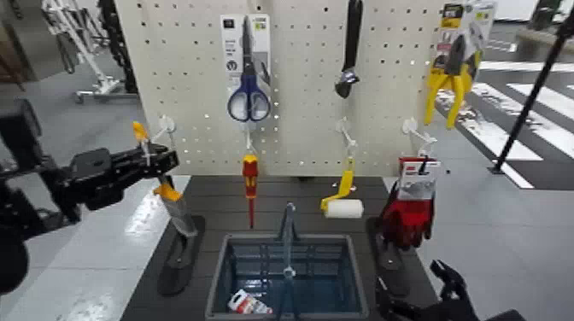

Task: Put the yellow paint brush into the crate.

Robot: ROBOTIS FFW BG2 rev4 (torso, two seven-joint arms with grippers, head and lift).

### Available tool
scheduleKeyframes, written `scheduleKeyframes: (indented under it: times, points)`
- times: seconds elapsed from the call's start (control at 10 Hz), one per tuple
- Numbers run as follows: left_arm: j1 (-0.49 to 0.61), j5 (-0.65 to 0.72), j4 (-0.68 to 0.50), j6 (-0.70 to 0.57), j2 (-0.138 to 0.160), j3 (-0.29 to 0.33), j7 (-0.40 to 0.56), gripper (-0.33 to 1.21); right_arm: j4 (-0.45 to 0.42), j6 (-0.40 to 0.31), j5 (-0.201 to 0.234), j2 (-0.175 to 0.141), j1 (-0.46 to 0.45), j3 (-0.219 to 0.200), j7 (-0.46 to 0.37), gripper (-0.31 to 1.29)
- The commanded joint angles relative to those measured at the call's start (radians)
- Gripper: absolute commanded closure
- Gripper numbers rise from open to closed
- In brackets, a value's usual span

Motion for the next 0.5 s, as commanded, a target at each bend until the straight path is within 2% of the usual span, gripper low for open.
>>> scheduleKeyframes:
  times: [0.1, 0.5]
  points:
    - [0.0, 0.05, -0.053, 0.012, -0.006, -0.011, 0.011, 1.06, -0.003, 0.0, 0.0, -0.002, 0.002, -0.001, 0.0, 0.15]
    - [-0.001, 0.09, -0.078, 0.019, -0.006, -0.023, 0.018, 1.07, -0.006, 0.003, 0.0, -0.002, 0.003, -0.001, 0.0, 0.15]
